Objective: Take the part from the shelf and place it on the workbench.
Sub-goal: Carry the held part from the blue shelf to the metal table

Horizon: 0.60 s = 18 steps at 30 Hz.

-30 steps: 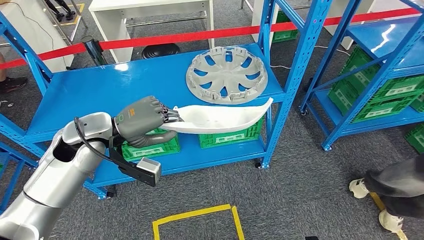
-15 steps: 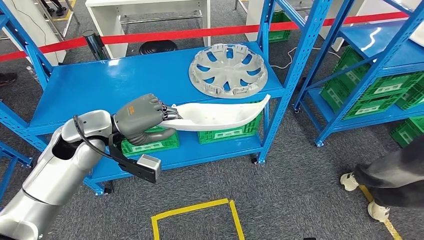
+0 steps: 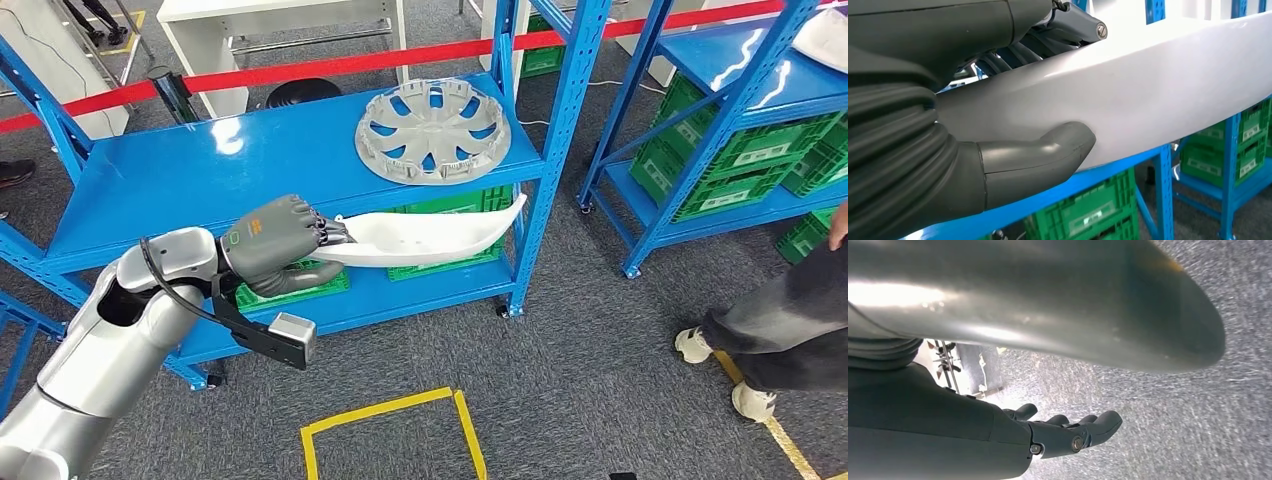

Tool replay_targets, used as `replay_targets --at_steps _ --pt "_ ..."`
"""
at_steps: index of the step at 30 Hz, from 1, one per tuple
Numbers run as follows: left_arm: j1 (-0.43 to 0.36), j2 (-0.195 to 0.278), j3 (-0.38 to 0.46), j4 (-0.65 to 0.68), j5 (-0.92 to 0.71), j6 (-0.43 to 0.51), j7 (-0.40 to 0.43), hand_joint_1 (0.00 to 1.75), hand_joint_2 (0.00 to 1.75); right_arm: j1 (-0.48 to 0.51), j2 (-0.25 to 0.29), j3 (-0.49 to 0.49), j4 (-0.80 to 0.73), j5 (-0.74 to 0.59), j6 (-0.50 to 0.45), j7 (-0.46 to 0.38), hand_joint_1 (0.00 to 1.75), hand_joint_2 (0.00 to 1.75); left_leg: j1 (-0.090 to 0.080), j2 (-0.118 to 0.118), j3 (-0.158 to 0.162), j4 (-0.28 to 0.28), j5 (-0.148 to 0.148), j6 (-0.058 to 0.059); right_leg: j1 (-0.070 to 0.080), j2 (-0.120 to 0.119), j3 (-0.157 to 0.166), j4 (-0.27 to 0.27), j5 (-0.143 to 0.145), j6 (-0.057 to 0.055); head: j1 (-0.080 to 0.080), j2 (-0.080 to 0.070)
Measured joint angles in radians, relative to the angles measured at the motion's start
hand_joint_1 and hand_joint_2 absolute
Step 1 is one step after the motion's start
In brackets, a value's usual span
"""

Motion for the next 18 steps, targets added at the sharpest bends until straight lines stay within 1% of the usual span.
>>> replay_targets --at_steps 1,2,3,4,5,6,7,8,9,10,11,12,13,14,15,16,17,18 --pt "0.002 0.003 0.0 -0.002 0.0 0.0 0.0 1.75 1.75 0.001 0.0 0.0 0.0 0.0 0.0 0.0 0.0 0.0 0.001 -0.001 0.041 -0.065 0.028 0.003 0.0 0.001 -0.004 0.0 0.004 0.003 0.0 0.0" --pt "0.001 0.005 0.0 -0.004 0.0 0.0 0.0 1.75 1.75 0.001 0.0 0.0 0.0 -0.001 0.0 0.0 0.0 0.0 0.001 -0.004 0.086 -0.141 0.049 0.007 0.0 0.002 -0.007 0.0 0.008 0.007 0.0 0.0" --pt "0.0 0.007 0.001 -0.006 0.0 0.0 0.0 1.75 1.75 0.001 0.0 0.0 0.0 -0.002 0.0 0.0 0.0 0.0 -0.002 -0.007 0.122 -0.203 0.066 0.012 0.001 0.002 -0.009 0.0 0.013 0.011 0.0 0.0" --pt "-0.001 0.008 0.001 -0.008 0.0 0.0 0.0 1.75 1.75 0.001 0.0 0.0 0.0 -0.002 0.0 0.0 0.0 0.0 -0.004 -0.01 0.144 -0.242 0.074 0.017 0.001 0.002 -0.011 -0.001 0.017 0.017 0.0 0.0" --pt "-0.001 0.009 0.001 -0.009 0.0 0.0 0.0 1.75 1.75 0.001 0.0 0.0 0.0 -0.002 -0.001 0.0 0.0 0.0 -0.008 -0.012 0.149 -0.256 0.075 0.022 0.001 0.002 -0.012 -0.002 0.022 0.024 0.001 0.0" --pt "-0.001 0.009 0.001 -0.009 0.0 0.0 0.0 1.75 1.75 0.001 0.0 0.0 0.0 -0.002 -0.001 0.0 0.0 0.0 -0.011 -0.012 0.147 -0.255 0.081 0.028 0.0 0.002 -0.013 -0.005 0.027 0.031 0.001 0.0" --pt "-0.001 0.009 0.001 -0.01 0.0 0.0 0.0 1.75 1.75 0.001 0.0 0.0 0.0 -0.002 -0.001 0.0 0.0 0.0 -0.01 -0.01 0.145 -0.258 0.088 0.036 -0.001 0.002 -0.015 -0.006 0.03 0.037 0.001 0.0" --pt "-0.001 0.009 0.001 -0.01 0.0 0.0 0.0 1.75 1.75 0.002 0.001 0.0 0.0 -0.002 -0.001 0.0 0.0 0.0 -0.009 -0.009 0.142 -0.262 0.096 0.044 -0.002 0.001 -0.018 -0.001 0.025 0.042 0.001 0.0" --pt "-0.001 0.009 0.001 -0.01 0.0 0.0 0.0 1.75 1.75 0.002 0.001 0.0 0.0 -0.002 -0.001 0.001 0.0 0.0 -0.007 -0.006 0.138 -0.266 0.104 0.052 -0.003 0.001 -0.027 0.018 0.006 0.047 0.002 0.0" --pt "-0.001 0.01 0.001 -0.01 0.0 0.0 0.001 1.75 1.75 0.003 0.001 0.0 0.0 -0.002 -0.001 0.002 0.0 0.0 -0.006 -0.004 0.132 -0.269 0.113 0.059 -0.003 0.001 -0.043 0.058 -0.025 0.05 0.002 0.0" --pt "0.001 0.01 0.001 -0.01 0.0 0.0 0.001 1.75 1.75 0.003 0.0 0.0 0.0 -0.002 -0.001 0.002 0.0 0.0 -0.007 -0.003 0.123 -0.269 0.119 0.064 -0.002 0.001 -0.067 0.119 -0.066 0.053 0.003 0.0" --pt "0.005 0.01 0.001 -0.01 -0.001 0.0 0.002 1.75 1.75 0.003 0.0 0.0 0.0 -0.001 -0.001 0.003 0.0 0.0 -0.008 -0.002 0.112 -0.267 0.125 0.067 -0.001 0.001 -0.092 0.187 -0.105 0.055 0.003 0.0" --pt "0.01 0.01 0.001 -0.01 -0.002 0.0 0.004 1.75 1.75 0.003 -0.001 0.0 0.0 -0.001 -0.001 0.003 0.0 0.0 -0.008 -0.001 0.102 -0.264 0.131 0.068 -0.001 0.001 -0.11 0.243 -0.131 0.057 0.003 0.0" --pt "0.016 0.01 0.001 -0.011 -0.002 0.0 0.006 1.75 1.75 0.004 -0.001 0.0 0.0 0.0 -0.001 0.003 0.0 0.0 -0.009 -0.001 0.092 -0.261 0.136 0.067 0.0 0.001 -0.111 0.268 -0.139 0.058 0.003 0.0" --pt "0.021 0.011 0.001 -0.012 -0.003 0.0 0.008 1.75 1.75 0.004 -0.001 0.0 0.0 0.0 -0.001 0.004 0.0 0.0 -0.009 0.0 0.083 -0.256 0.139 0.065 0.0 0.001 -0.092 0.252 -0.13 0.058 0.003 0.0" --pt "0.023 0.011 0.001 -0.014 -0.004 0.0 0.01 1.75 1.75 0.005 -0.001 0.0 0.0 0.0 -0.001 0.004 0.0 0.0 -0.008 0.0 0.074 -0.25 0.142 0.063 0.0 -0.001 -0.054 0.199 -0.109 0.058 0.003 0.0" --pt "0.024 0.011 0.001 -0.016 -0.004 0.0 0.012 1.75 1.75 0.004 -0.002 0.0 0.0 0.0 -0.001 0.004 0.0 0.0 -0.008 0.001 0.066 -0.243 0.144 0.06 0.0 -0.003 -0.009 0.128 -0.092 0.055 0.003 0.0" --pt "0.024 0.011 0.001 -0.018 -0.005 0.0 0.014 1.75 1.75 0.003 -0.002 0.0 0.0 0.0 -0.002 0.004 0.0 0.0 -0.009 0.001 0.059 -0.236 0.145 0.056 0.002 -0.004 0.027 0.067 -0.078 0.051 0.003 0.0"
